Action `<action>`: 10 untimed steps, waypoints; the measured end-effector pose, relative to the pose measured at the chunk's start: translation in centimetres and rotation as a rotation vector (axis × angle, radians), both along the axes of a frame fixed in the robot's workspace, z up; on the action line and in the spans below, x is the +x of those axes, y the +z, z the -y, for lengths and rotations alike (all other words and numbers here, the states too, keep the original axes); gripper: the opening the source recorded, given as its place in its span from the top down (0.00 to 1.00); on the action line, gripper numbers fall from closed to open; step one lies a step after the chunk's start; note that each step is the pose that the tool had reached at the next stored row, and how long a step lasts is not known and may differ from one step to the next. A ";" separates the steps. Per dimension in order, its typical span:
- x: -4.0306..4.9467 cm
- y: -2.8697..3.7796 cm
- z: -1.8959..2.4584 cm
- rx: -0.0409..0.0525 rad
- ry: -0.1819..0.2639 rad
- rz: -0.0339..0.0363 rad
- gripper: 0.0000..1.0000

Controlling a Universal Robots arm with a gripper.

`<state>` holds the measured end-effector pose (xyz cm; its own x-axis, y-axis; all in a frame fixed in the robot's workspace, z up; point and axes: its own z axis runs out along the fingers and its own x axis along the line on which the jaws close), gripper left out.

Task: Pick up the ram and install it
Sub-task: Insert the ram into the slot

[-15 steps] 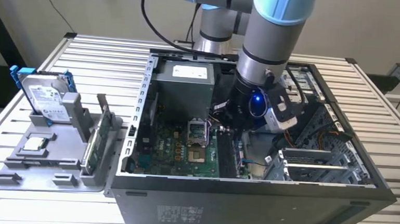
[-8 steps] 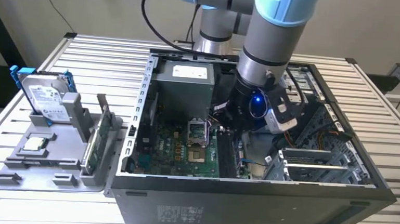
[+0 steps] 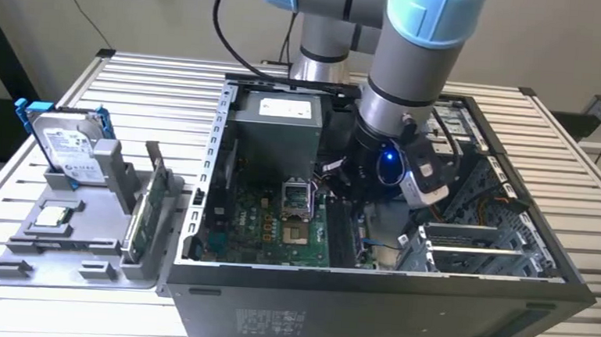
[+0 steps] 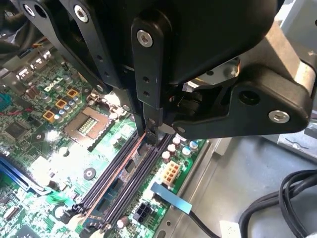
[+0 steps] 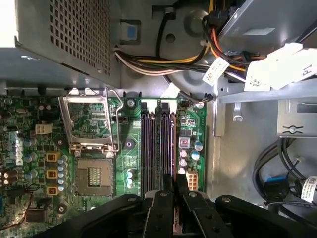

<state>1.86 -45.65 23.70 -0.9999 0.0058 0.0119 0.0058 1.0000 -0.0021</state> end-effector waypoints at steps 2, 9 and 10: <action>0.00 -0.29 0.01 0.0005 0.000 0.0014 0.86; 0.01 -1.21 0.01 0.0010 0.000 0.0089 0.86; 0.01 -1.31 0.01 0.0011 0.000 0.0103 0.86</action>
